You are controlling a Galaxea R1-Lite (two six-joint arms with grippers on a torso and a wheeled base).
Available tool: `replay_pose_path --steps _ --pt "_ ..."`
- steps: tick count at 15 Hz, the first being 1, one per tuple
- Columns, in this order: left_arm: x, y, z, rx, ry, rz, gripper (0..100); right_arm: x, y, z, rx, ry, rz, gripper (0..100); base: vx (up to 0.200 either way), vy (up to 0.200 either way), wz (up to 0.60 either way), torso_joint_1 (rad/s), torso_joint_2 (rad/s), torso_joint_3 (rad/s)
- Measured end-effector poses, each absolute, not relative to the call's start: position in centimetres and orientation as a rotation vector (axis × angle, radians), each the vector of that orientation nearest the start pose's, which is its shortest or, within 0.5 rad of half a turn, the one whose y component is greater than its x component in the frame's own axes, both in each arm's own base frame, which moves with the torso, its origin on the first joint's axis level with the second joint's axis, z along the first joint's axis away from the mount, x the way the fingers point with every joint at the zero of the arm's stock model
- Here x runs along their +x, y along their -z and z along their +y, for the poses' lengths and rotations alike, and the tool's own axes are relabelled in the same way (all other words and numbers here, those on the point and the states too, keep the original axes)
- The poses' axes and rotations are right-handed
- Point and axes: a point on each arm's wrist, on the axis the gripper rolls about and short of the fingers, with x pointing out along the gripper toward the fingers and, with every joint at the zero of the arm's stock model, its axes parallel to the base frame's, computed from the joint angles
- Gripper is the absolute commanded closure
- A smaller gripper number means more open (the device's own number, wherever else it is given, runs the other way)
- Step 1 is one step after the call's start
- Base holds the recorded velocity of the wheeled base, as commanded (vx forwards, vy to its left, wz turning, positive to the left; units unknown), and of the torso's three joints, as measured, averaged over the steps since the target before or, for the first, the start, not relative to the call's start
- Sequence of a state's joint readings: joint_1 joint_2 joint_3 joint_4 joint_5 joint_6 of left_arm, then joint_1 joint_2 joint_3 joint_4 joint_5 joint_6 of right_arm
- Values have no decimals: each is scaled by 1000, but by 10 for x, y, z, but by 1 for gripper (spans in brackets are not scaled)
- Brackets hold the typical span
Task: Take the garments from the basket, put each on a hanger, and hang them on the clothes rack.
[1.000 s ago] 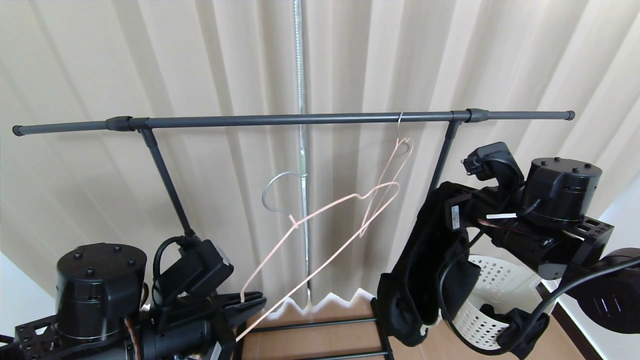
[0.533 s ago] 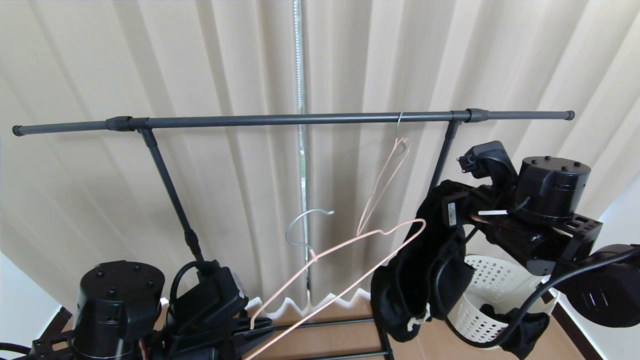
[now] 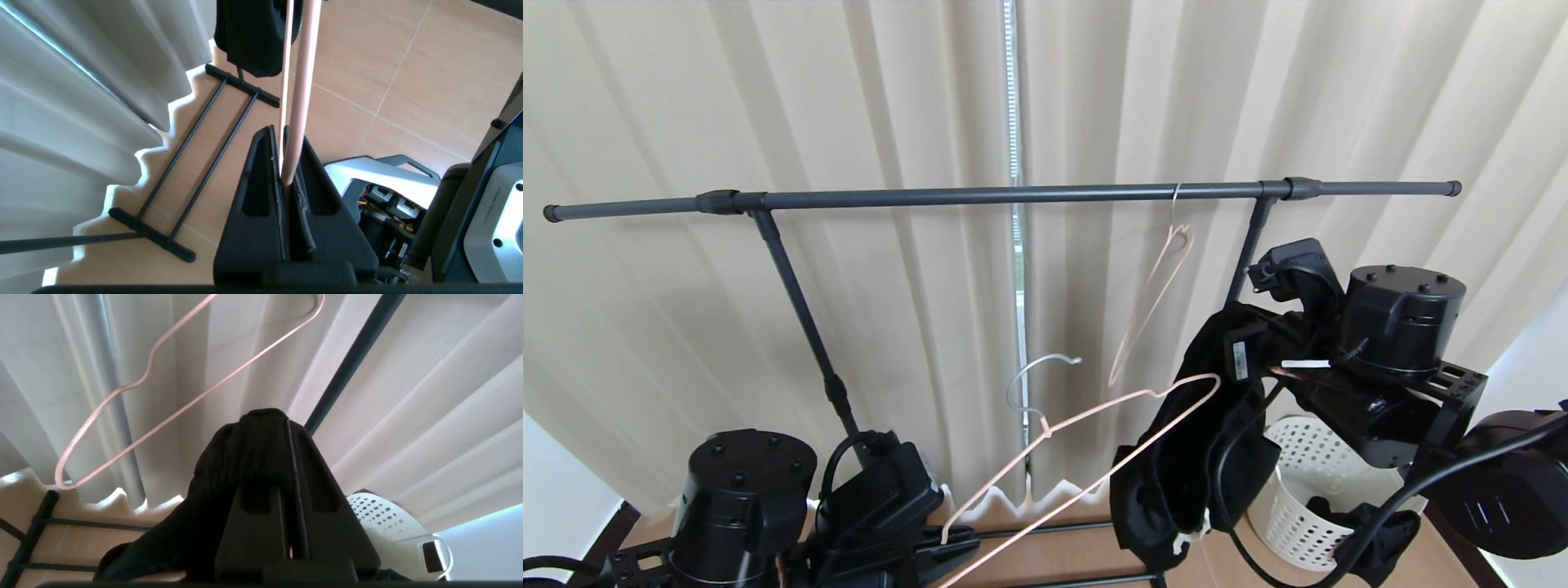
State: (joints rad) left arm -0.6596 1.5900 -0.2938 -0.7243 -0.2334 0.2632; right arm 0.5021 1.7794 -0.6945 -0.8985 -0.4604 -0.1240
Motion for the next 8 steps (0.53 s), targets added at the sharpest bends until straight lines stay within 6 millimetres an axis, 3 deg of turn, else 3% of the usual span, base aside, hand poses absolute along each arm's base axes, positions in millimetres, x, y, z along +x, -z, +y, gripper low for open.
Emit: replay_pose_path --steps 8 --pt "172 -90 -142 359 910 480 100 251 -155 177 -245 69 148 100 0 0 0 0 0 0"
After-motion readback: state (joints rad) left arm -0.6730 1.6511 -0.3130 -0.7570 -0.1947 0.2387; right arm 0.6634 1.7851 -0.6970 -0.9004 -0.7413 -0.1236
